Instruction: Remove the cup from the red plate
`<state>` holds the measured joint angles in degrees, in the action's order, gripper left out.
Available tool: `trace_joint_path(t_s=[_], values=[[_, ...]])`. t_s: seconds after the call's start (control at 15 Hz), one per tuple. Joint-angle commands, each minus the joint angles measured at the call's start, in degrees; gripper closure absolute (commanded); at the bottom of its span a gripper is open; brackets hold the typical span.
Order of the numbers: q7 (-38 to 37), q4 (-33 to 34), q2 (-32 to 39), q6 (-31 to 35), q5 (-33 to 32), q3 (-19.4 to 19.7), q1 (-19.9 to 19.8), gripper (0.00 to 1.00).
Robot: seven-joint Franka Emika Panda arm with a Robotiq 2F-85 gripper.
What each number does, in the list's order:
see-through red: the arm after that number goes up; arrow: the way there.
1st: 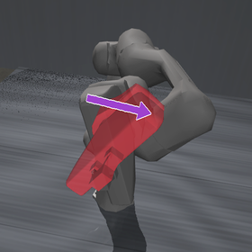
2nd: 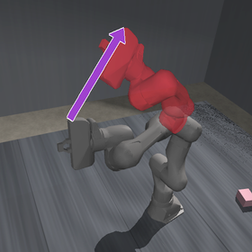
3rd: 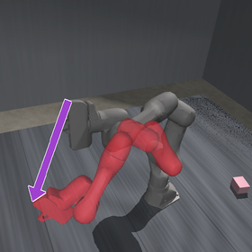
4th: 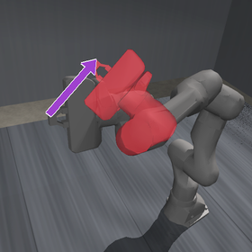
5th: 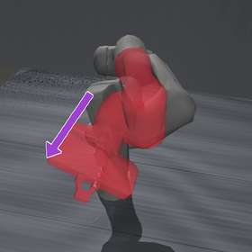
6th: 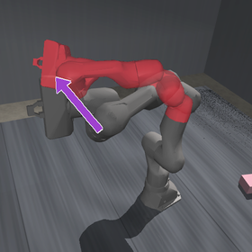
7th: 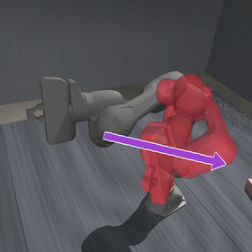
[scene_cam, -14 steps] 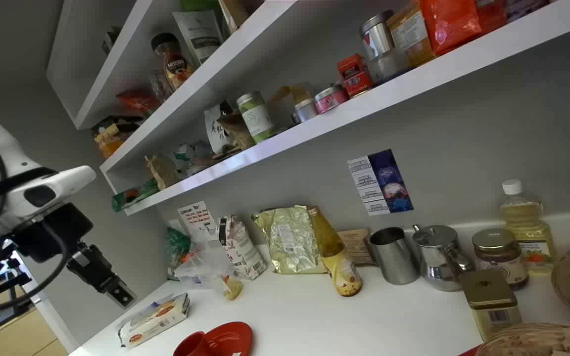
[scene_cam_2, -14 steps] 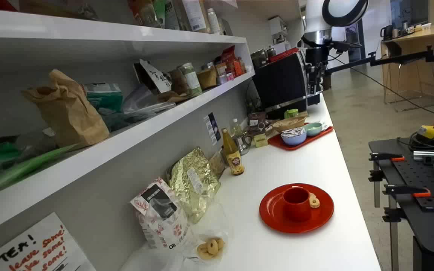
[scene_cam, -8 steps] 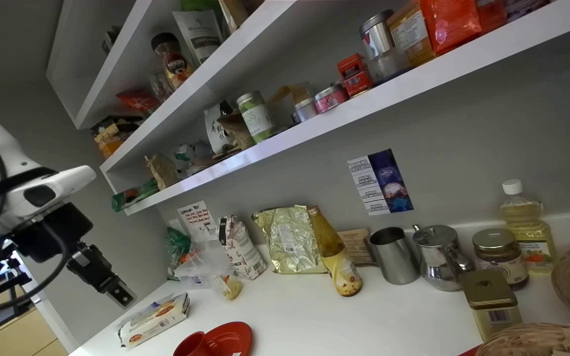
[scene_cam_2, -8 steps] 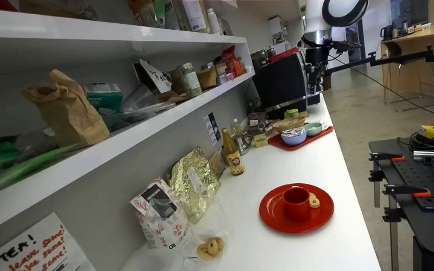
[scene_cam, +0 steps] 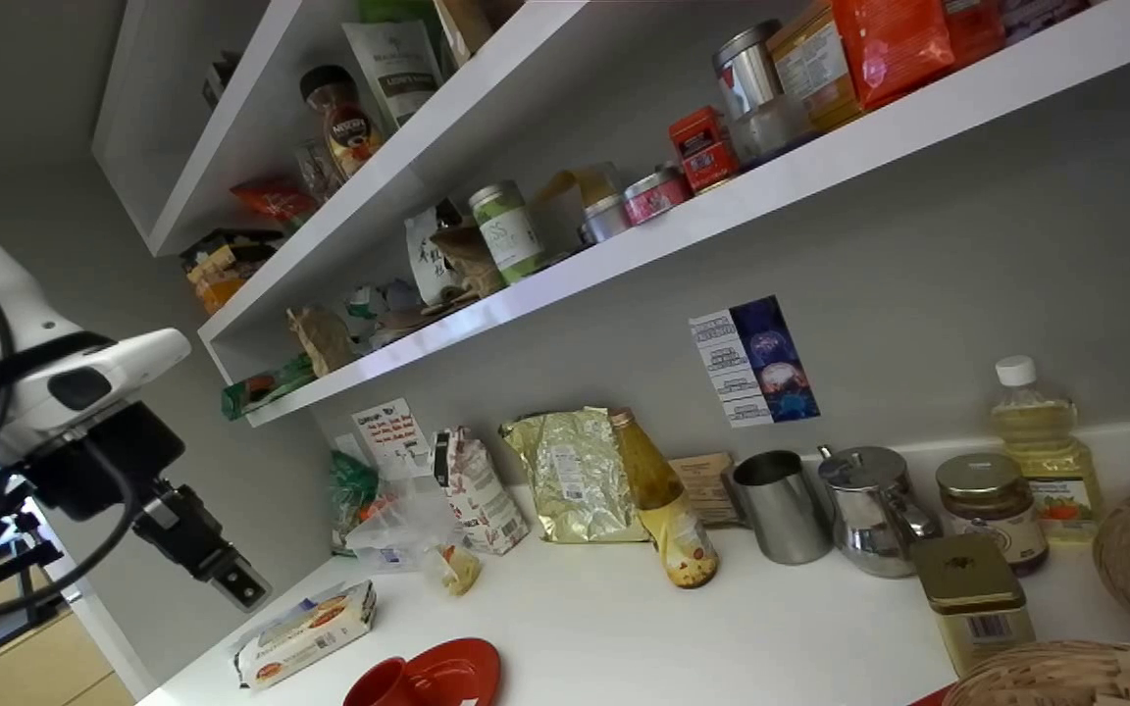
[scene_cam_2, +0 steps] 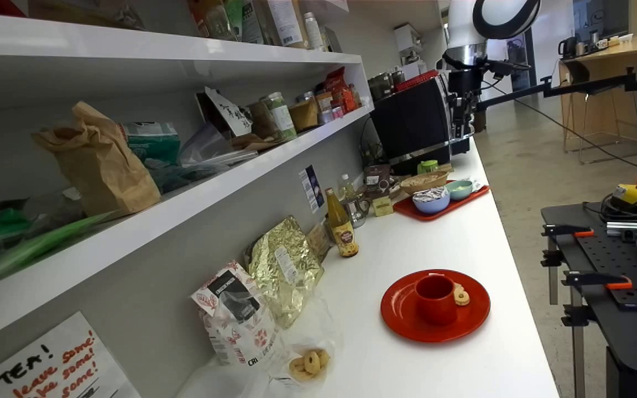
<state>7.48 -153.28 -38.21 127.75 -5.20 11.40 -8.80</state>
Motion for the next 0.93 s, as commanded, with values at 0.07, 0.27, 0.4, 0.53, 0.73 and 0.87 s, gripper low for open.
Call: trace_joint_path(t_s=[0.07,0.27,0.4,0.53,0.73,0.87], values=[[-1.01,4.1,5.44,2.15,2.98,-2.95,3.78,0.0],[-2.83,7.74,10.68,3.62,4.02,-7.12,7.2,0.0],[-4.3,11.32,15.63,4.27,4.29,-9.84,9.02,0.0],[-6.66,15.58,21.4,4.52,3.72,-12.26,9.85,0.0],[-8.46,21.65,30.44,3.25,3.68,-14.61,11.1,0.0],[-8.93,24.63,35.42,2.11,3.63,-15.56,11.83,0.0]])
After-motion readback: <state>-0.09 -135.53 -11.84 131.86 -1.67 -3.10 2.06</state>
